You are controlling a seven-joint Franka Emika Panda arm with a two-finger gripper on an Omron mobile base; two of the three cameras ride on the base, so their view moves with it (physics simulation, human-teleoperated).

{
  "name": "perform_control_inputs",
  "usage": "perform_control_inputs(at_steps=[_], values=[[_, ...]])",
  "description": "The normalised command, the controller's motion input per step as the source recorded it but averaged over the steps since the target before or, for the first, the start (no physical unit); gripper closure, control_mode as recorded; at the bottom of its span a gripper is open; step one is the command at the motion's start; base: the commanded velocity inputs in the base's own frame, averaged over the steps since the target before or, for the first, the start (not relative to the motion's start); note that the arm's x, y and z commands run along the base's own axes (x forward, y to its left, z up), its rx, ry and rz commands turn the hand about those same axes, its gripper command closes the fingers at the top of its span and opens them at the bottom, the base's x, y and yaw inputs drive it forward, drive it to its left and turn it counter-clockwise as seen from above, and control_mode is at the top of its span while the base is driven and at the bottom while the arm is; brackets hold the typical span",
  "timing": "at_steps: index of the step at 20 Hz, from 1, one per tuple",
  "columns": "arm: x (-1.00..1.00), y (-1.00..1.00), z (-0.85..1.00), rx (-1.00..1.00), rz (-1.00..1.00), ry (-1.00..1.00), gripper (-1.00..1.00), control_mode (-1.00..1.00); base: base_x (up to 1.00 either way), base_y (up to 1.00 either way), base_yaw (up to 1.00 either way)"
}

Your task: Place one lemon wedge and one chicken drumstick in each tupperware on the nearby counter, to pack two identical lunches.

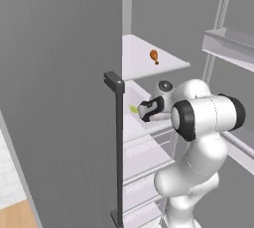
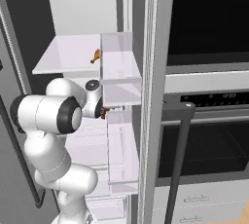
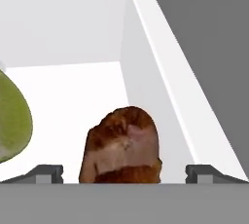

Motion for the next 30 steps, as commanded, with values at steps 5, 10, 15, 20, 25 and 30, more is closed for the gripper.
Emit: perform_control_inputs(at_steps=[5, 10, 15, 20, 25, 30], values=[[0.32, -0.03, -0.01, 0.00, -0.02, 0.02, -1.00, -1.00, 0.00, 0.00, 0.00], [-0.05, 0.00, -0.37, 0.00, 0.00, 0.05, -1.00, -1.00, 0.00, 0.00, 0.00], [-0.17, 0.00, -0.39, 0.00, 0.00, 0.02, 1.00, -1.00, 0.00, 0.00, 0.00], [0.03, 0.00, -0.08, 0.00, 0.00, -0.01, 1.00, -1.00, 0.00, 0.00, 0.00], [-0.12, -0.02, 0.00, 0.00, 0.00, -0.02, 1.00, -1.00, 0.00, 0.00, 0.00], [-0.73, 0.00, 0.00, 0.00, 0.00, -0.16, 1.00, -1.00, 0.00, 0.00, 0.00]])
